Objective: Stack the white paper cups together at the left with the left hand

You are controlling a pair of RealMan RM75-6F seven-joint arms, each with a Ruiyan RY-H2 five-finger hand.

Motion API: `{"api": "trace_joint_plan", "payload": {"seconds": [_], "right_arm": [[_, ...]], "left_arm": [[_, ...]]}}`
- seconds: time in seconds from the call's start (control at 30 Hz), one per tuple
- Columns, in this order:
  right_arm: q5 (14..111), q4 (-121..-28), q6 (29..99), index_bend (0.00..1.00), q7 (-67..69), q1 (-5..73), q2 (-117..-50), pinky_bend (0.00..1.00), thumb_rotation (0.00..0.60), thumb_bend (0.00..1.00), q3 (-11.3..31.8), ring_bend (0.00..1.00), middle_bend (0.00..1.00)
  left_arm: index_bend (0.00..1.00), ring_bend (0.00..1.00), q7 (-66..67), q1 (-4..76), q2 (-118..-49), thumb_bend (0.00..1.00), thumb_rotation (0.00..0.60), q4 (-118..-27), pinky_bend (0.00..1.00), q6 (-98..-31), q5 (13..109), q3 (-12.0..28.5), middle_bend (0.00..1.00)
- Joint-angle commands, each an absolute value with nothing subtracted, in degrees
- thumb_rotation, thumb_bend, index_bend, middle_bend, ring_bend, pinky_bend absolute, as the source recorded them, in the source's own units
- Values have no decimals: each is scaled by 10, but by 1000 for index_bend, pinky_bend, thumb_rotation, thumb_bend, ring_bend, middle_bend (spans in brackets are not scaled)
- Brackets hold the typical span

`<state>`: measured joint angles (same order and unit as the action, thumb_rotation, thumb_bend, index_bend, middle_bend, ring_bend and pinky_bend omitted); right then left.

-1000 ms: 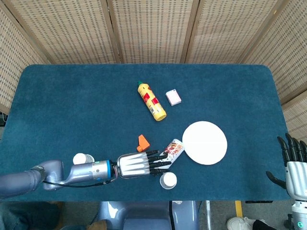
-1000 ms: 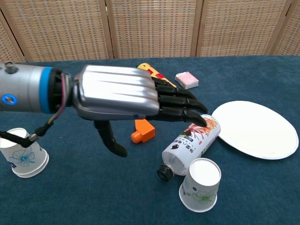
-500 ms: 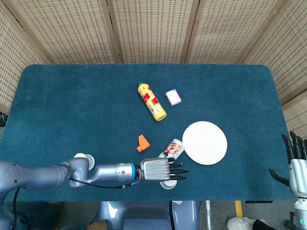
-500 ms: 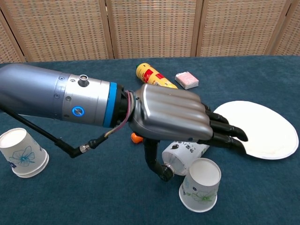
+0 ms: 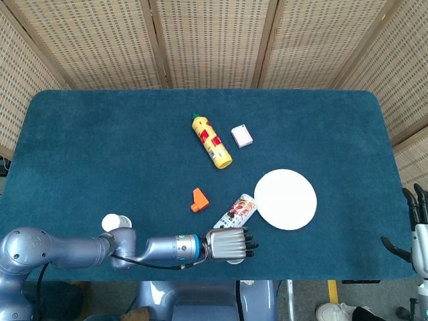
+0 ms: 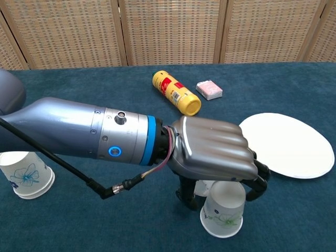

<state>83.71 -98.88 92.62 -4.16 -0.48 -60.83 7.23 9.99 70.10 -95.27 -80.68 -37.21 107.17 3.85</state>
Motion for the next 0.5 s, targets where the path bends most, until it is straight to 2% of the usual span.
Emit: {"api": "trace_joint_plan", "payload": {"seconds": [0.03, 0.17, 0.5], "right_arm": [[836, -989, 929, 0, -39, -6, -607, 0, 600, 0, 73, 0, 0], [835, -988, 930, 0, -33, -8, -605, 0, 600, 0, 74, 0, 0], [842, -989, 935, 0, -34, -10, -605, 0, 600, 0, 72, 0, 0]], "left_arm": [[495, 441, 112, 700, -963, 59, 600, -801, 486, -374, 1063, 40, 369], [591, 512, 136, 699, -970, 99, 600, -800, 524, -371, 1050, 38, 446], [602, 518, 146, 688, -944, 100, 600, -837, 527, -427, 1032, 56, 454]]}}
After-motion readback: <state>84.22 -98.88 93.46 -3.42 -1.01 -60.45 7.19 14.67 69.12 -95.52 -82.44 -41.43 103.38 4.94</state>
